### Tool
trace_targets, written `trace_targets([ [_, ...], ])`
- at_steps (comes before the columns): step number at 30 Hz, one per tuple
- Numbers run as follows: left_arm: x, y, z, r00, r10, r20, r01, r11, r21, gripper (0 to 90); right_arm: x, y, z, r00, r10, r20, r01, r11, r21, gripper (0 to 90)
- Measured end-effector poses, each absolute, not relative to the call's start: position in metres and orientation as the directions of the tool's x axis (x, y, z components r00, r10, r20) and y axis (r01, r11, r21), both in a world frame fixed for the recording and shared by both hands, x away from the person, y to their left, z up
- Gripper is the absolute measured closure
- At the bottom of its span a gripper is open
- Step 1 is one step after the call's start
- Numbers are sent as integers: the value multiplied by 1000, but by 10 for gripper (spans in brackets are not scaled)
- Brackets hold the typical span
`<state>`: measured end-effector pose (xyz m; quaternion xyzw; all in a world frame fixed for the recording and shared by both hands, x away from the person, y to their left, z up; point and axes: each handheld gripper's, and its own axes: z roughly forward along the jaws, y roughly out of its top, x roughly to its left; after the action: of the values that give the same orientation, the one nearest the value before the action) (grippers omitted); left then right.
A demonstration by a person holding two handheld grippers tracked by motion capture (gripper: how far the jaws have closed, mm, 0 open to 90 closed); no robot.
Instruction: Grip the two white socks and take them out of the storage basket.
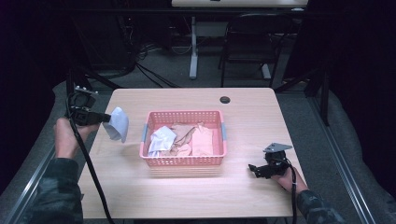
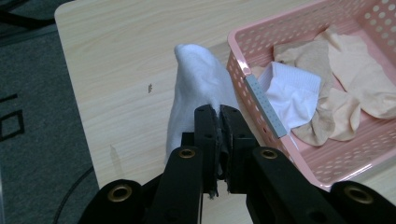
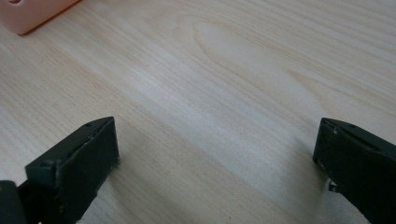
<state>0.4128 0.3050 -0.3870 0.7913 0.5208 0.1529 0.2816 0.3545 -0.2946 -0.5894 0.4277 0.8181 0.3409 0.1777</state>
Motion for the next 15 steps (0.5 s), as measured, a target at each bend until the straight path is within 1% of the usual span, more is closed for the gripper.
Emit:
trace_targets([
  [8, 418, 311, -396, 392, 918, -57, 750, -283, 598, 860, 355, -295, -589, -573, 819, 0, 579, 405, 707, 0],
  [15, 427, 316, -423, 364, 927, -88, 784, -253, 567, 860, 355, -295, -589, -572, 820, 1, 579, 403, 709, 0],
])
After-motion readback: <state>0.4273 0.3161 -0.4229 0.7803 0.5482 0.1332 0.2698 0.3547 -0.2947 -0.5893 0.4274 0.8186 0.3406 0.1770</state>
